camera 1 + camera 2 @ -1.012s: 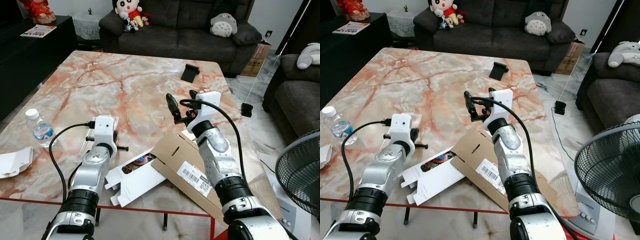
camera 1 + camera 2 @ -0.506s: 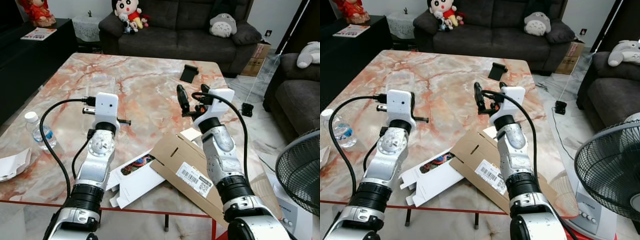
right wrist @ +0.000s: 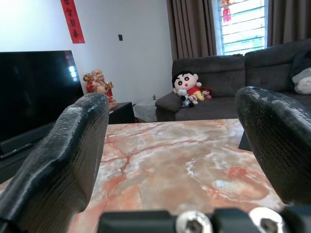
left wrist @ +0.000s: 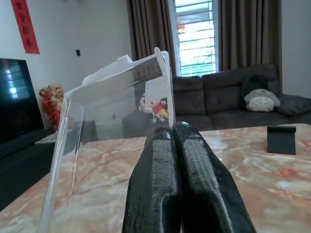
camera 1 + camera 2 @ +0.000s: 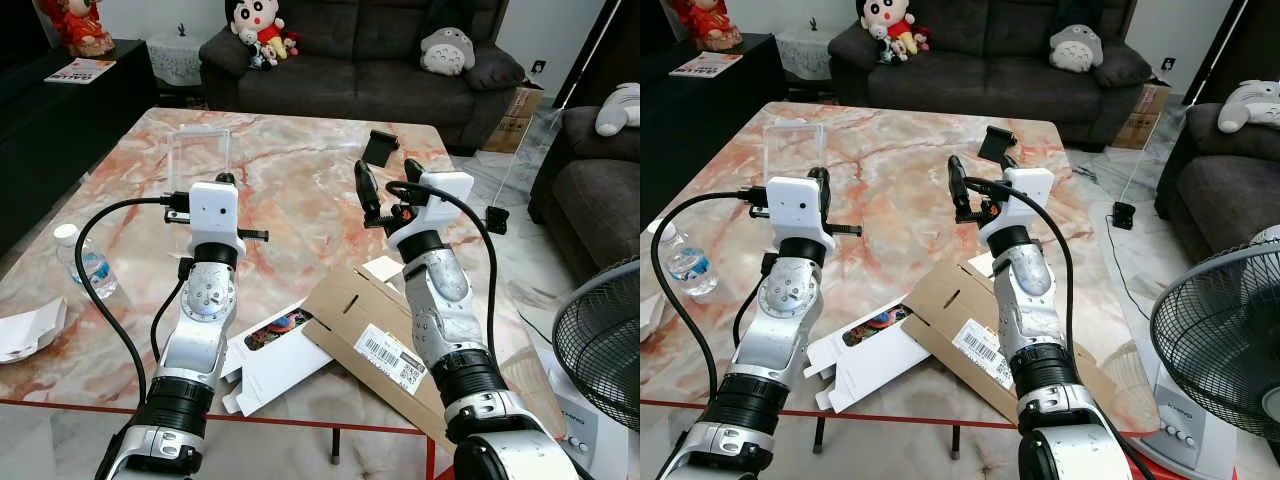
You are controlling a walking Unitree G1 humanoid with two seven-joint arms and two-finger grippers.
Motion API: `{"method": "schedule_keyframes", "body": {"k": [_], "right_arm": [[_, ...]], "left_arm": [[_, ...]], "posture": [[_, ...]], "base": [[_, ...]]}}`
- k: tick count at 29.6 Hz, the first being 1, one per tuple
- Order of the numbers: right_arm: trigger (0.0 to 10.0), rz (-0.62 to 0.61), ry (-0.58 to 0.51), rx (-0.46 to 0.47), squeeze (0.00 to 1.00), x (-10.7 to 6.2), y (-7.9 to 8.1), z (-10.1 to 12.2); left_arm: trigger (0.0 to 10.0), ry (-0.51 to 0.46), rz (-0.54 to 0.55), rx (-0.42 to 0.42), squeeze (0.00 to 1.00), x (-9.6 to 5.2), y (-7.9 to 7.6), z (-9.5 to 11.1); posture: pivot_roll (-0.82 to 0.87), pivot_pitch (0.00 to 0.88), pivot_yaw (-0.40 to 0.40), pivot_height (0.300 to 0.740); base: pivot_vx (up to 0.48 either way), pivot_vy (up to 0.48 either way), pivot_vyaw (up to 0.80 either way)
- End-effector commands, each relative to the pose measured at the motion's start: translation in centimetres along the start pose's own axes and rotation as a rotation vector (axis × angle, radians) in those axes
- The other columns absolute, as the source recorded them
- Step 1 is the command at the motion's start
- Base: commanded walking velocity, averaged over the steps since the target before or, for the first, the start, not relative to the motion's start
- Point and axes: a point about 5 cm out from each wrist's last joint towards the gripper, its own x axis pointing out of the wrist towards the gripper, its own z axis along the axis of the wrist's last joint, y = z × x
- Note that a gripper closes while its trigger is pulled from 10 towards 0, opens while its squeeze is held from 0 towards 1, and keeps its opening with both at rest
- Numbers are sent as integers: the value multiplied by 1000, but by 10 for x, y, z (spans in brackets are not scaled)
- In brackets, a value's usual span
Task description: Picking trash to rubbish bin
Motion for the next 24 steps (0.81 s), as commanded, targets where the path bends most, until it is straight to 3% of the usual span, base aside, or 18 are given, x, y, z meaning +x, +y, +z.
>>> {"method": "schedule_keyframes", "body": {"k": [1,12,24], "right_arm": [[10000,2,-43,-4,0,5,1,10],[10000,2,-42,-4,0,4,1,9],[10000,0,-41,-1,0,3,1,8]], "left_arm": [[10000,-36,-5,25,0,1,-1,6],[10000,-44,-12,23,0,1,-2,6],[10000,-55,-12,21,0,1,-3,8]], "posture": [[3,0,-54,740],[2,0,-55,740],[2,0,-55,740]], "base": [[0,0,0],[0,0,0],[-251,0,0]]}}
